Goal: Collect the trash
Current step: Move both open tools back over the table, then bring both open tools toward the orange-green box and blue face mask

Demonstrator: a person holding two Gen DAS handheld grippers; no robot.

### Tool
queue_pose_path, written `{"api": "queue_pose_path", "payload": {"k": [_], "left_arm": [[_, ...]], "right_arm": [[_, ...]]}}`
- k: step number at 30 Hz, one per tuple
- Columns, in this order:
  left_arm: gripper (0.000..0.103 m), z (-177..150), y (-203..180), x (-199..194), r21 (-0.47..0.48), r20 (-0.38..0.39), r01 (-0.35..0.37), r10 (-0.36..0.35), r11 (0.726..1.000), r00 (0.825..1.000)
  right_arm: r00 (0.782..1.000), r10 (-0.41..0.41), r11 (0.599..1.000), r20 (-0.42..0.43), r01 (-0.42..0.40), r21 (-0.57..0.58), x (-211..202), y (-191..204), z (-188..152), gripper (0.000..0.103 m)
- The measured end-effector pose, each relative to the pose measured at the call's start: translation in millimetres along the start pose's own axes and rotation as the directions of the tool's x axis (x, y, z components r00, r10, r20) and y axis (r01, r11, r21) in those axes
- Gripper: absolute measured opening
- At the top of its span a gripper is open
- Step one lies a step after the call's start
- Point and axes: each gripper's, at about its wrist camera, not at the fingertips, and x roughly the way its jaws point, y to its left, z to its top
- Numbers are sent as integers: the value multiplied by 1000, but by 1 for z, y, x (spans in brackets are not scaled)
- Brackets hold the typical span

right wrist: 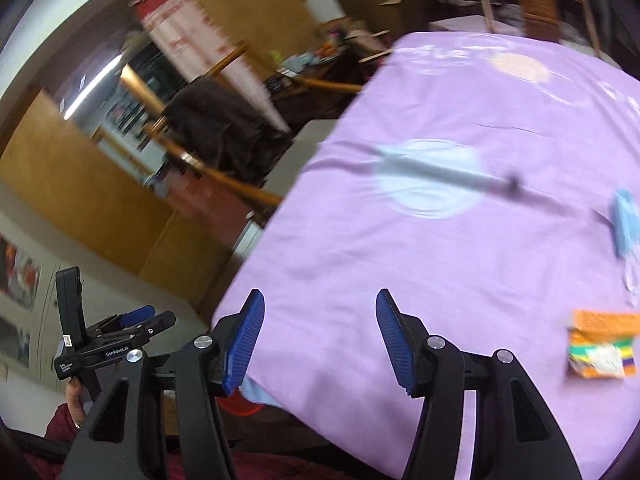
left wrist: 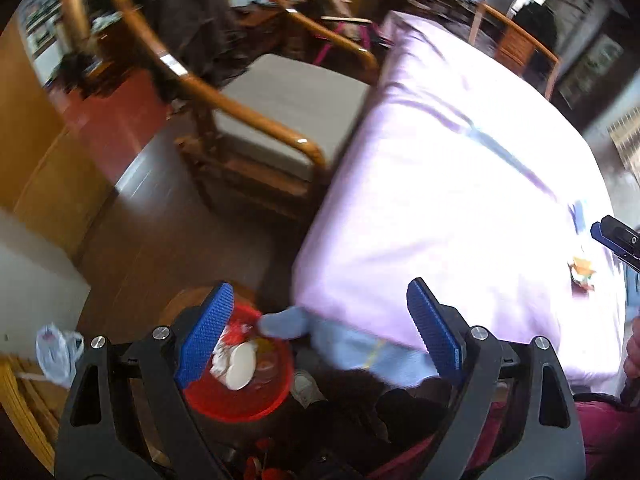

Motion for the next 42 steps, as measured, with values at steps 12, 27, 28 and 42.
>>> {"api": "queue_pose_path", "payload": {"k": [12, 27, 28, 42], "left_arm": [[87, 15, -125, 33, 204, -55, 82, -72, 975, 996], [88, 18, -232, 46, 377, -82, 159, -138, 913, 987], [88, 19, -237, 46, 389, -84, 163, -142, 907, 986], [91, 15, -246, 28, 573, -39, 157, -165, 804, 986]], "right_arm": [[993, -96, 979, 64, 82, 187, -58, -104, -21, 58], [973, -183, 934, 139, 128, 333, -111, -183, -51, 59], [972, -186, 931, 144, 127, 341, -113, -183, -54, 59], [948, -237, 894, 213, 127, 429, -117, -148, -79, 64]]}}
